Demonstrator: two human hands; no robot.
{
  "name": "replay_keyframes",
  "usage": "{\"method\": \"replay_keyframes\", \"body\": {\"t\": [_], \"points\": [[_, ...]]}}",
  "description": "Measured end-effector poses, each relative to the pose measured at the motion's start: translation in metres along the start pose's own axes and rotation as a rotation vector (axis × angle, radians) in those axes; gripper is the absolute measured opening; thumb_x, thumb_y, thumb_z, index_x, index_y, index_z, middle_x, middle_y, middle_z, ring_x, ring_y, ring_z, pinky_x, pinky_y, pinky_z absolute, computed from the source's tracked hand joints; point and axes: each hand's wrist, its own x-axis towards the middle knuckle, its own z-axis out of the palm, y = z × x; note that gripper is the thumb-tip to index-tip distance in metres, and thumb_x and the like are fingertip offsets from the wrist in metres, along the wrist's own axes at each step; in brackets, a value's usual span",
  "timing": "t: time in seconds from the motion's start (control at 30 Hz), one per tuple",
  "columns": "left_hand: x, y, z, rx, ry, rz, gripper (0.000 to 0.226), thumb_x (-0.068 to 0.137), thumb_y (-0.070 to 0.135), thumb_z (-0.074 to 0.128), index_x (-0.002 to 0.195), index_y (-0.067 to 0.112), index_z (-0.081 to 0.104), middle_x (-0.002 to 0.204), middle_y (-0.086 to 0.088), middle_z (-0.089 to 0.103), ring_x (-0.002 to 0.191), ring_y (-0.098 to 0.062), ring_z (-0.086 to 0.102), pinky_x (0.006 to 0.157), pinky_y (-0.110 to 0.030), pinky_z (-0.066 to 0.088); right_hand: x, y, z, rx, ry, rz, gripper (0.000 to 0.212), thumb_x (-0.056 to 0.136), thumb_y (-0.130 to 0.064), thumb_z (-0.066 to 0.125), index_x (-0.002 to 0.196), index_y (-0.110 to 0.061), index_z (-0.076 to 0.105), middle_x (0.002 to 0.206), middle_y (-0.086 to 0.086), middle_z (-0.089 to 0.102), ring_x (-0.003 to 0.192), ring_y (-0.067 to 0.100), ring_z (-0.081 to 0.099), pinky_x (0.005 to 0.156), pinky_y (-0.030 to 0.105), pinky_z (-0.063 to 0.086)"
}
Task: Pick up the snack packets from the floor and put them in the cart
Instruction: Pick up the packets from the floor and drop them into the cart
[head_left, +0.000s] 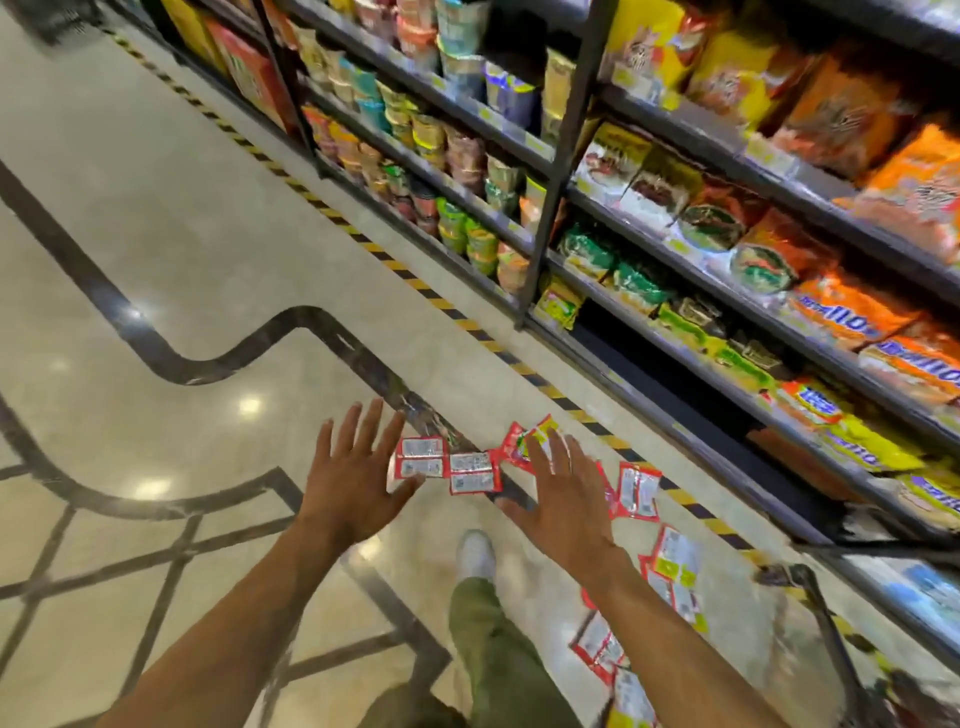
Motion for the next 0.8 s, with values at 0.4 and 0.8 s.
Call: {"method": "replay_keyframes", "body": {"t": [0.4, 0.8], "points": [[0.267, -0.081, 0.198, 0.031, -0.169, 0.188, 0.091, 0.089, 0.077, 0.041, 0.163, 0.026, 0.025, 0.17, -0.012, 0.026, 0.154, -0.039, 0.028, 0.122, -0.062, 0.023, 0.25, 0.019, 0.19, 0.079, -0.057, 0.0, 0.09, 0.086, -0.075, 0.054, 0.155, -0.02, 0.042, 0.16, 0.016, 0.044, 0.149, 0.039, 0.04, 0.116, 0.057, 0.04], [0.377, -0.121, 0.601, -0.019, -0.353, 0.226, 0.102, 0.08, 0.062, 0.074, 0.162, 0.024, 0.028, 0.167, -0.015, 0.032, 0.153, -0.039, 0.029, 0.123, -0.062, 0.018, 0.373, 0.082, 0.582, -0.021, -0.347, -0.056, 0.099, 0.079, -0.062, 0.073, 0.157, -0.013, 0.035, 0.159, 0.021, 0.04, 0.146, 0.046, 0.037, 0.117, 0.057, 0.034]]}}
